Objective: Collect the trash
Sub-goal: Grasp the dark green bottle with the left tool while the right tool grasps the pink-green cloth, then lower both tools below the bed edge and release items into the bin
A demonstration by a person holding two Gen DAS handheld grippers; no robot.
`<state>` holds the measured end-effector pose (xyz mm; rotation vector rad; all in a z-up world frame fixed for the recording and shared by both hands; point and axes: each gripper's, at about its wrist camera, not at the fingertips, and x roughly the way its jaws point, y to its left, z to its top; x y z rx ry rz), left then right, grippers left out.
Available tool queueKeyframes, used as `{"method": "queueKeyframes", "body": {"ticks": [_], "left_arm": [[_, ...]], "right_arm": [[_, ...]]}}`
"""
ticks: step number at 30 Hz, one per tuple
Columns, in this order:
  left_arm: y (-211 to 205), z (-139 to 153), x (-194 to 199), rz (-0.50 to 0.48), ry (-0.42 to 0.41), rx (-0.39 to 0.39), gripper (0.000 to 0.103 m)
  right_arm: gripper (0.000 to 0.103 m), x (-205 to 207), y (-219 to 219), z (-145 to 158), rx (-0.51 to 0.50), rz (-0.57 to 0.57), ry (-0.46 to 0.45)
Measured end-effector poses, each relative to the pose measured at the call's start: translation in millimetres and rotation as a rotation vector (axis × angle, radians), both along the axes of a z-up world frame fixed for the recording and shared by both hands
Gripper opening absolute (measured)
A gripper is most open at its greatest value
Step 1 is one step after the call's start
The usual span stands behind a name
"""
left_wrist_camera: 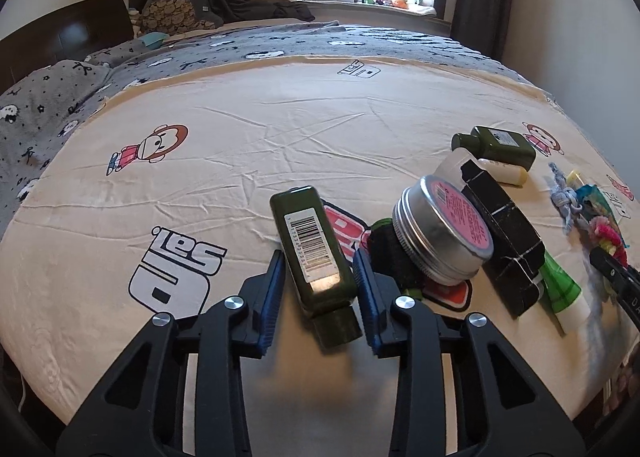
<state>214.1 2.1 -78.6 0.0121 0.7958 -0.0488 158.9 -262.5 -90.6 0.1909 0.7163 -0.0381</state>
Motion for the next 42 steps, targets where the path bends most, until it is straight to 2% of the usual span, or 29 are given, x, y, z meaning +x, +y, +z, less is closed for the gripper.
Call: {"method": "queueKeyframes", "body": {"ticks": [6,12,18,25,28,31,38,42], "left_arm": [[12,10,-32,-0.047,-0.026,-0.034,0.028],[14,29,-79,-0.113,-0.092,-0.037,0.027],[-5,42,-133,-0.202,-0.139,-0.053,0.027],[-30,34,-192,-0.310,-0.136,-0.071,0.027],[-39,20,-207,-0.347,-0.089,-0.084,0.027],[-52,-5,-215,-0.391,-0.008,-0.088,0.027],[-72,-66,-217,-0.455,0.185,-0.081,0.026],[-79,-97,-211,-0.477,0.290,-0.097,0.026]], "right_arm": [[0.027,-25,12,15,-0.012,0.059,-0.028],[0.027,-56,25,30,-0.017,0.115,-0.063],[0.027,-101,35,40,-0.037,0.177,-0.084],[0.027,-155,27,34,-0.098,0.204,-0.045],[0.027,-171,20,26,-0.104,0.201,-0.010],[0.027,-179,21,8,-0.088,0.221,0.047],[0.027,-171,40,-54,-0.031,0.287,0.249],[0.027,-171,50,-89,-0.054,0.296,0.350]]}}
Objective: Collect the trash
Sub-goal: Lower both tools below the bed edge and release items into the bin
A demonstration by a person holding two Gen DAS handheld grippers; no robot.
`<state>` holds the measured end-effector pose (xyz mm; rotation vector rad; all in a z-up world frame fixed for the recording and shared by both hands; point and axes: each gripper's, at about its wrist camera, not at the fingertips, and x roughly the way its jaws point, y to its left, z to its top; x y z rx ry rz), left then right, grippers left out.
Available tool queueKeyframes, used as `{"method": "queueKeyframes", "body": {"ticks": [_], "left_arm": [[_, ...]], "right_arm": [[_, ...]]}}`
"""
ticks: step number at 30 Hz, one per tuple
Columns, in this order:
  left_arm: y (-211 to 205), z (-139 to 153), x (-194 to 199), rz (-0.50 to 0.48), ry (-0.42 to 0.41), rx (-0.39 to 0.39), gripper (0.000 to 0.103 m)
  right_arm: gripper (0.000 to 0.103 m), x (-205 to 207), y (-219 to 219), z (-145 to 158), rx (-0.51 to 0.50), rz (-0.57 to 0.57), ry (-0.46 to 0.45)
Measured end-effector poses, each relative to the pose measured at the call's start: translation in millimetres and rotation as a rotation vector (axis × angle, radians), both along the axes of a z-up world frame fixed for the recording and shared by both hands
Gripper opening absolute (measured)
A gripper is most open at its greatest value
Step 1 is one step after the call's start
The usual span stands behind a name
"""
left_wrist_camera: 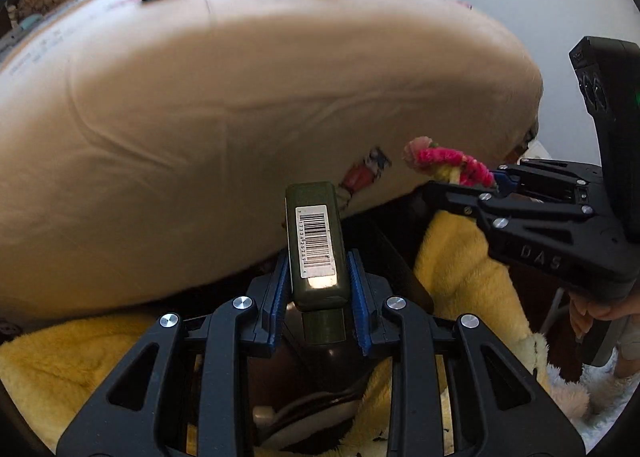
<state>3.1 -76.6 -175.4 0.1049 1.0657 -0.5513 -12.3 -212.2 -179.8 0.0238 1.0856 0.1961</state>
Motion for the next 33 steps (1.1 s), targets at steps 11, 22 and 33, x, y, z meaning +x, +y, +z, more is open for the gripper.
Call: {"method": "queueKeyframes", "body": {"ticks": [11,22,33], "left_arm": [[-3,-61,17,-0.034,0.242,0.025,0.027],[0,-58,23,-0.005,0.205,0.038,0.059],[28,57,47,0.118,-0.197,0.030,0.085]], "right_arm": [[0.042,4,-4,-54,0.032,-0.026,0.165],[0.059,14,-33,-27,0.029,-0.122,0.074],[0.074,44,-59,66,-0.034,-0.196,-0.266]]}}
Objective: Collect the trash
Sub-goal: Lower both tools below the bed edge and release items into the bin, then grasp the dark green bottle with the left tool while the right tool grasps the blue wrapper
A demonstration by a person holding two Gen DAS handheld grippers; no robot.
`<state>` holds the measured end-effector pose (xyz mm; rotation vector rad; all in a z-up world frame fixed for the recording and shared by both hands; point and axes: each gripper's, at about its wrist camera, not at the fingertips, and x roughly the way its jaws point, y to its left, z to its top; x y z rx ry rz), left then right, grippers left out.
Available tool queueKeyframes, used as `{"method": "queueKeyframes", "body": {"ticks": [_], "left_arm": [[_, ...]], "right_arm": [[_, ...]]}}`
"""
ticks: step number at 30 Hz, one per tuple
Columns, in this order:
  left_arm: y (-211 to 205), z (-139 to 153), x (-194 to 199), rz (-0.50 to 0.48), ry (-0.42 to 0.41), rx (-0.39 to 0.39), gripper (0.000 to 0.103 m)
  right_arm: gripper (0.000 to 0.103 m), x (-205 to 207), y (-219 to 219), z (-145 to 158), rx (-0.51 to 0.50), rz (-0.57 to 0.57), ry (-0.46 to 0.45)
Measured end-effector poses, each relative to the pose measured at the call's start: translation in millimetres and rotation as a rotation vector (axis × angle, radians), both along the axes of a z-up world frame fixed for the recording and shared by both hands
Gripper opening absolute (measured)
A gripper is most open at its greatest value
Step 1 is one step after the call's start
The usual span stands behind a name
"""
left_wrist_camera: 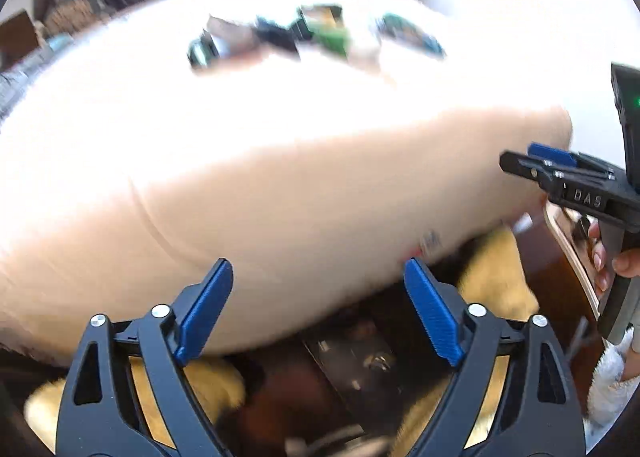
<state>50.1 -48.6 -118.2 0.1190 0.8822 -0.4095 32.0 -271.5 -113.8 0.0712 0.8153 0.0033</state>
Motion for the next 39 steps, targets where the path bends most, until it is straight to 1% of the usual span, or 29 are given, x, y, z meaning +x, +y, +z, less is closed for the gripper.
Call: {"method": "queueKeyframes", "body": {"ticks": [1,4,6,7,11,13,16,20,21,25,27,28,30,31,32,33,34,35,36,37,39], "left_arm": [[4,8,7,0.021,-0.030,0.002,0.086],[14,23,25,0.077,-0.075,-0.007,0.086],[19,33,40,0.117,-0.098,-0.011,0.086],[22,36,49,0.139,-0.112,-0.008,0.086],[30,44,76,0.177,-0.144,0.030,0.087],[30,44,91,0.186,-0.150,0.047,0.087],[31,44,111,0.207,-0.142,0.060,0.087],[35,41,134,0.240,-0.122,0.051,0.086],[36,40,140,0.249,-0.119,0.051,0.085],[36,35,161,0.255,-0.082,0.031,0.074],[33,32,169,0.250,-0.068,0.039,0.073],[31,30,173,0.249,-0.060,0.049,0.071],[27,24,181,0.251,-0.046,0.080,0.064],[26,23,183,0.251,-0.051,0.086,0.063],[26,23,186,0.251,-0.058,0.089,0.061],[26,23,188,0.249,-0.060,0.089,0.056],[26,24,190,0.246,-0.060,0.086,0.048],[26,24,192,0.246,-0.061,0.087,0.043],[25,25,193,0.245,-0.061,0.091,0.031],[24,26,194,0.244,-0.061,0.095,0.025],[24,28,191,0.239,-0.062,0.099,0.024]], "right_arm": [[0.075,7,0,8,-0.004,0.003,-0.021],[0.078,32,-4,24,-0.011,0.003,-0.066],[0.082,44,-4,32,-0.006,0.007,-0.080],[0.082,50,-3,35,-0.004,0.008,-0.086],[0.083,85,-5,45,-0.015,0.005,-0.103],[0.083,104,-3,45,-0.021,0.004,-0.098],[0.082,125,0,43,-0.044,0.002,-0.093],[0.076,141,3,40,-0.070,0.007,-0.089],[0.075,143,4,39,-0.075,0.010,-0.087],[0.074,155,7,34,-0.083,0.018,-0.073],[0.073,161,7,30,-0.086,0.020,-0.061],[0.073,164,7,29,-0.091,0.018,-0.058],[0.069,169,5,26,-0.100,0.012,-0.052],[0.067,172,3,25,-0.104,0.007,-0.050],[0.060,173,2,24,-0.109,0.002,-0.048],[0.050,176,0,23,-0.112,-0.003,-0.043],[0.045,177,-2,23,-0.111,-0.008,-0.040],[0.039,177,-4,23,-0.108,-0.011,-0.038],[0.034,176,-6,23,-0.103,-0.014,-0.040],[0.032,175,-9,25,-0.095,-0.015,-0.045],[0.026,170,-13,28,-0.081,-0.019,-0.056]]}}
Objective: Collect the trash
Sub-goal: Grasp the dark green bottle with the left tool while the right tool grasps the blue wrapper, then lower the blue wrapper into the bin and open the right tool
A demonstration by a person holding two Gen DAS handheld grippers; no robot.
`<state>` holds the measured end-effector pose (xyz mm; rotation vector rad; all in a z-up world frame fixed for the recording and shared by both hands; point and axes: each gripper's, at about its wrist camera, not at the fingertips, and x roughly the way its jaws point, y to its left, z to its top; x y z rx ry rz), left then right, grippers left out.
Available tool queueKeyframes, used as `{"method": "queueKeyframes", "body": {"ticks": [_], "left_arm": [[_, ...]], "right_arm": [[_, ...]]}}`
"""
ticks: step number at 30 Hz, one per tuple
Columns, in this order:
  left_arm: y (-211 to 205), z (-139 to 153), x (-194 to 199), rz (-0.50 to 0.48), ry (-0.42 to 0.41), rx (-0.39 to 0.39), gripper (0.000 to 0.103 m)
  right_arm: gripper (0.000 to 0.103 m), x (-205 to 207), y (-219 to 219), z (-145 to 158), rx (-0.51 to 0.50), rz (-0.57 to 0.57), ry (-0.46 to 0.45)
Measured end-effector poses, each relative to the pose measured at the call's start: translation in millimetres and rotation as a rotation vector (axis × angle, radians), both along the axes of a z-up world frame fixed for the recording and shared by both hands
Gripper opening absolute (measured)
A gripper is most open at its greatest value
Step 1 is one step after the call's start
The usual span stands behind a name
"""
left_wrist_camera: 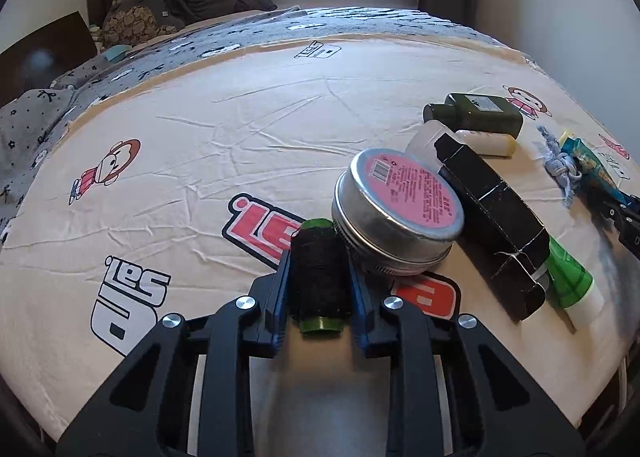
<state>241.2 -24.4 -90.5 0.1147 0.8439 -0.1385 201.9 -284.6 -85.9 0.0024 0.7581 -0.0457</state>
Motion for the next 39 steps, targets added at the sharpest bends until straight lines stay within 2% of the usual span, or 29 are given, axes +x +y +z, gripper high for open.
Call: {"method": "queueKeyframes", "body": {"ticks": [3,11,15,20,26,32,39], "left_arm": [[3,1,-8,-0.008,-0.002,-0.002,0.024],[10,8,-44,-0.030,-0.013,-0.009,0.024],[13,23,-71,-0.048,-0.050,-0.028,0.024],[9,43,-114,-0.107,-0.114,-0.050,0.024],[1,53,-161,-0.173,-0.133,-0.102,0.024],[-16,39,-200,-0.259,-0.099,-0.119,0.024],[-43,-5,-230,-0.352,0.007,-0.105,0.024]], "right_arm": [[0.016,-9,-4,6,0.010,0.004,-0.024],[0.013,-40,2,25,0.023,0.053,-0.061],[0.013,-65,9,35,0.039,0.088,-0.074],[0.013,-108,21,44,0.041,0.144,-0.095],[0.013,-158,25,51,0.054,0.202,-0.089],[0.013,-195,28,42,0.068,0.275,-0.015],[0.013,-220,39,4,0.058,0.304,0.106]]}}
